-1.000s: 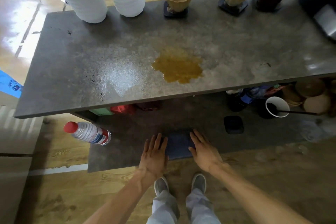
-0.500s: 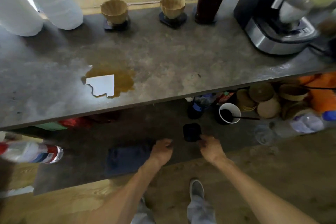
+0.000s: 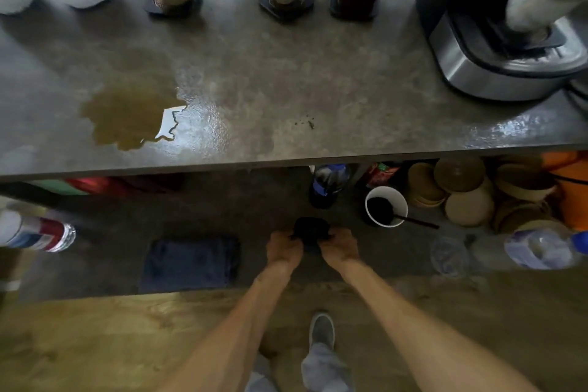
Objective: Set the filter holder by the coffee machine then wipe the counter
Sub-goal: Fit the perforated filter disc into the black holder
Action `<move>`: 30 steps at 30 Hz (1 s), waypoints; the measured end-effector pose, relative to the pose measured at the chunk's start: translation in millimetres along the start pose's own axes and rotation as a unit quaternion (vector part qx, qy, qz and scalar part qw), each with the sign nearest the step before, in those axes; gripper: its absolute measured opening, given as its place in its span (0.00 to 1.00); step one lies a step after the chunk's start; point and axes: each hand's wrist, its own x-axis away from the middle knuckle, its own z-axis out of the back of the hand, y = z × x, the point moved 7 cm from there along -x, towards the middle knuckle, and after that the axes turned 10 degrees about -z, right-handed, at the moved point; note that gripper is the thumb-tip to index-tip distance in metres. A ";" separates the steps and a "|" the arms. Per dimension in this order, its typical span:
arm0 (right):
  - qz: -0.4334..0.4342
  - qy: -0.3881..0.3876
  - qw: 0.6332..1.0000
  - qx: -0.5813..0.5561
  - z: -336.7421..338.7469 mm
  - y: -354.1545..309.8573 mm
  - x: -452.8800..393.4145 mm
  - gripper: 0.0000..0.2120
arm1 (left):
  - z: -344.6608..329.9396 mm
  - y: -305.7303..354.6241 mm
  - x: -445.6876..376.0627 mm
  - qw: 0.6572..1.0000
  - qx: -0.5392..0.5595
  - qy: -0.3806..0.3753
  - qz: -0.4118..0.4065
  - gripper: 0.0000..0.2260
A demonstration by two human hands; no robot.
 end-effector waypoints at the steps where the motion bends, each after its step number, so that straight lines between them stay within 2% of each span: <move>1: 0.008 0.005 1.000 -0.001 2.2 1.7 2.5 0.16 | -0.1 -2.9 1.2 1.000 0.025 0.002 0.006 0.12; 4: 0.048 0.043 0.998 -0.014 15.1 2.8 15.9 0.11 | 1.1 -2.8 13.4 0.991 0.137 -0.002 -0.009 0.09; 6: 0.101 0.060 0.993 -0.021 24.4 2.0 30.2 0.06 | 8.6 -0.2 29.3 0.975 0.221 0.015 0.001 0.09; 9: 0.184 0.081 0.979 -0.019 45.1 -2.2 65.3 0.04 | 17.7 9.2 56.6 0.955 0.295 0.023 -0.005 0.06; 12: 0.235 0.090 0.967 -0.048 69.0 -8.7 106.5 0.08 | 40.6 26.3 90.0 0.951 0.306 0.014 -0.052 0.09; 16: 0.279 0.081 0.949 -0.120 99.9 -33.9 170.4 0.15 | 87.8 55.4 139.0 0.951 0.279 -0.001 -0.133 0.03; 20: 0.339 0.104 0.918 -0.176 134.3 -73.7 229.3 0.16 | 155.8 104.3 190.1 0.935 0.261 0.053 -0.234 0.07; 22: 0.353 0.091 0.907 -0.211 147.5 -96.7 249.4 0.17 | 185.1 128.0 204.8 0.924 0.258 0.080 -0.271 0.08; 26: 0.363 0.056 0.903 -0.222 158.6 -144.6 266.4 0.14 | 219.9 158.5 202.4 0.915 0.220 0.118 -0.319 0.08; 30: 0.348 0.038 0.922 -0.162 160.2 -184.7 252.4 0.13 | 237.3 178.1 180.2 0.923 0.152 0.142 -0.325 0.11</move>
